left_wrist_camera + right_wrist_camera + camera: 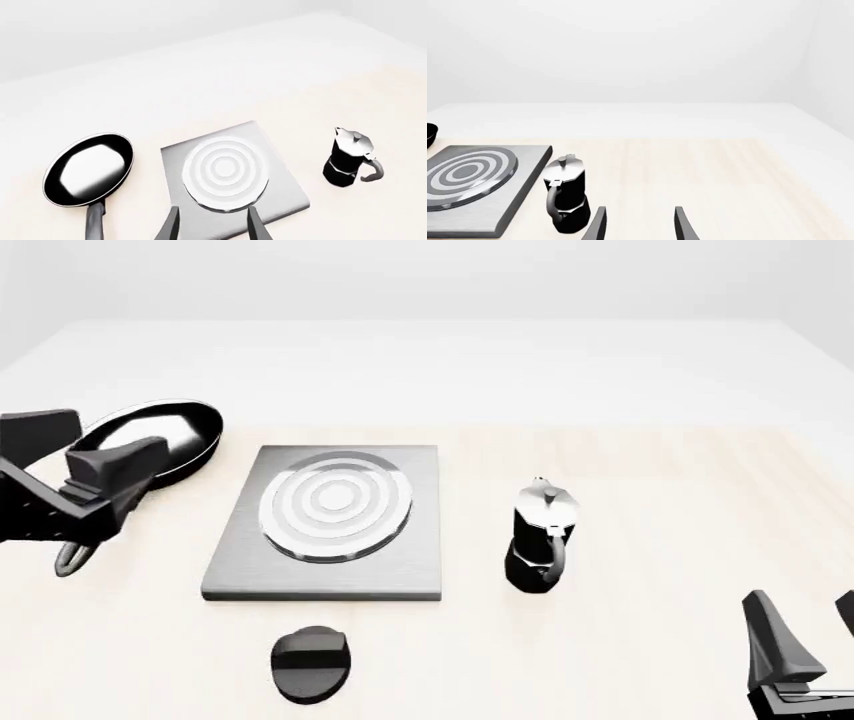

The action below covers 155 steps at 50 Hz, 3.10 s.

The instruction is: Turn on the stove and put the frying pan on it.

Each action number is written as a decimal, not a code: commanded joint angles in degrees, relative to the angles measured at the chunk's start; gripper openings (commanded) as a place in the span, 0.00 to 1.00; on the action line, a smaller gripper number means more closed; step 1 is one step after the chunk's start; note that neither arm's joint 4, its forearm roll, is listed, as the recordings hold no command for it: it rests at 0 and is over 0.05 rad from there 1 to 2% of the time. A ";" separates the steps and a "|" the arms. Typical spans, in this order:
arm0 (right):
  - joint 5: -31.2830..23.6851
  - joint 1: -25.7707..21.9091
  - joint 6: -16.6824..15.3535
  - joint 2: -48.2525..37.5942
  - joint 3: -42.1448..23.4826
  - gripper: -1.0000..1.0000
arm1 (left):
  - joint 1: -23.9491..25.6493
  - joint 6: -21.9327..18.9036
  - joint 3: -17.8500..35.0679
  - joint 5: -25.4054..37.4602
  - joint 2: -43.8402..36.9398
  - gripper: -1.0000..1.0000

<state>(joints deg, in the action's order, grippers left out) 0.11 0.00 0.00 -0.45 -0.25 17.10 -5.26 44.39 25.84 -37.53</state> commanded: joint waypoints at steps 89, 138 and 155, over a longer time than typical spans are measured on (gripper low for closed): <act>0.00 0.00 0.00 -0.01 0.00 1.00 | -30.83 -9.67 15.89 -4.39 -35.38 1.00; 0.00 0.00 0.00 0.00 0.00 1.00 | -34.19 -12.03 13.89 -16.79 -52.11 1.00; 0.00 0.00 0.00 0.01 0.00 1.00 | -35.82 -13.78 13.06 -20.68 -56.45 1.00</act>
<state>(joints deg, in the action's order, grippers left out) 0.11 0.01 0.00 -0.44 -0.25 -17.73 -18.17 57.85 7.43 -91.36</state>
